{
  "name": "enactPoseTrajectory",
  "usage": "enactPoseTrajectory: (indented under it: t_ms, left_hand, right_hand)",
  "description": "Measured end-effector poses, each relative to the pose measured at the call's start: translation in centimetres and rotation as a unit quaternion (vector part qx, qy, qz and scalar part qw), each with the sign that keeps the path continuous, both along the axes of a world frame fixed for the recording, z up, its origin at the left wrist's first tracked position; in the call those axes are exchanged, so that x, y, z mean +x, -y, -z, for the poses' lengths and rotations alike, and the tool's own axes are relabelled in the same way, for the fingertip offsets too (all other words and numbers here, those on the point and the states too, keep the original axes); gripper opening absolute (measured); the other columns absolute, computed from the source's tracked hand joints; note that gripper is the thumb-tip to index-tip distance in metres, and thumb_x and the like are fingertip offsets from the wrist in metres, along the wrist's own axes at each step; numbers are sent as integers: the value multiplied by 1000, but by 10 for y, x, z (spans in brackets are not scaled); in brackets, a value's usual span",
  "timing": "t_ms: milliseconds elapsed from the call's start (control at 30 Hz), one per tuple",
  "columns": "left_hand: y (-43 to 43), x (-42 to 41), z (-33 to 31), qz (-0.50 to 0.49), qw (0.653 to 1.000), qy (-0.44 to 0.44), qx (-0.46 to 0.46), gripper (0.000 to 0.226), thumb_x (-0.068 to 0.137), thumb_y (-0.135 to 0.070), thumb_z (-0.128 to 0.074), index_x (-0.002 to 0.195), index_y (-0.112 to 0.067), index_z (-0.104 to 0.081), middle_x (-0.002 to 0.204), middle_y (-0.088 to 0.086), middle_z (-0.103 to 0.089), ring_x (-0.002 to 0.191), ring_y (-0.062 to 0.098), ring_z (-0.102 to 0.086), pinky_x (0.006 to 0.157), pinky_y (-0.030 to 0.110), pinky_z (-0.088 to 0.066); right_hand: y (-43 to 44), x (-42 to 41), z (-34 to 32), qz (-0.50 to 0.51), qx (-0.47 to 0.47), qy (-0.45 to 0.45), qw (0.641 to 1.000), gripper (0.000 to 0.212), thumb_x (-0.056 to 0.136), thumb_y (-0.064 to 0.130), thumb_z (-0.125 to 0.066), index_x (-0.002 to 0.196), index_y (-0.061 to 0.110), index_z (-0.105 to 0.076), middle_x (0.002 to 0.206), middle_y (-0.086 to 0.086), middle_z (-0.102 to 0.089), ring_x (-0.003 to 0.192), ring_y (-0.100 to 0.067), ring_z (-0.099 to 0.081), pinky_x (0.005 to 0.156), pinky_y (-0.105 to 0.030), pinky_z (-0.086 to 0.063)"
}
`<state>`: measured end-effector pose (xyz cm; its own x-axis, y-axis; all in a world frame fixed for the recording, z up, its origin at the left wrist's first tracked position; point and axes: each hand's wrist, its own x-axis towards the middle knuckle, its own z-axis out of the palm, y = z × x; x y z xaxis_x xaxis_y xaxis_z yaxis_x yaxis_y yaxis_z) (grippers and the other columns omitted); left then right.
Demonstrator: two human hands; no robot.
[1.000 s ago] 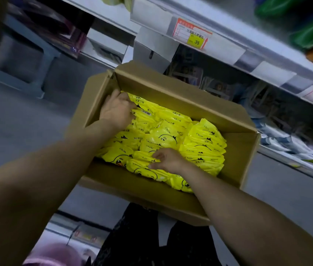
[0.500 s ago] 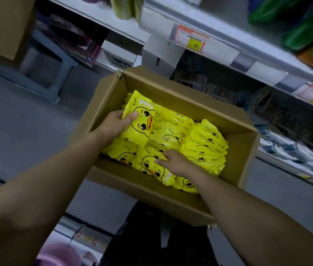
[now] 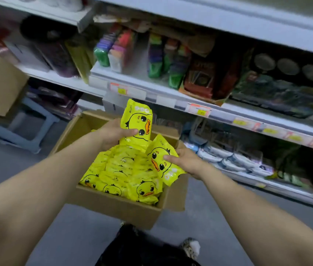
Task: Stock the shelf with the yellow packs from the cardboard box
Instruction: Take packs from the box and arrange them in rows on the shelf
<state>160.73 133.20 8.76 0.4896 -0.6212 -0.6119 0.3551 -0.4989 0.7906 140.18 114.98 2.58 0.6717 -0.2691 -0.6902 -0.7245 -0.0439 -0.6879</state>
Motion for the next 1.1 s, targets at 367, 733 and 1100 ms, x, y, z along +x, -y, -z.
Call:
enactPoseTrajectory:
  t_ms: [367, 733, 1100]
  left_hand:
    - [135, -108, -146, 20, 984, 117, -132, 36, 85, 7, -64, 117, -7, -60, 97, 9, -74, 75, 18, -72, 68, 34, -61]
    - [237, -132, -246, 75, 947, 295, -98, 33, 77, -6, -79, 108, -9, -67, 103, 11, -73, 92, 28, -70, 88, 39, -55]
    - [368, -79, -282, 151, 912, 378, -54, 53, 71, -27, -87, 115, -13, -63, 108, 3, -68, 91, 17, -64, 73, 24, -50]
  right_hand:
    - [138, -138, -163, 103, -63, 137, 983, 27, 80, 32, -82, 100, 17, -73, 91, 0, -78, 82, -19, -75, 80, -38, -60]
    - [221, -188, -276, 191, -82, 296, 932, 36, 81, 3, -76, 114, 11, -67, 107, -16, -74, 97, -38, -71, 86, -53, -58]
    - [314, -162, -336, 145, -220, 272, 925, 34, 79, 9, -81, 110, 12, -68, 100, -8, -76, 85, -24, -74, 76, -43, -62]
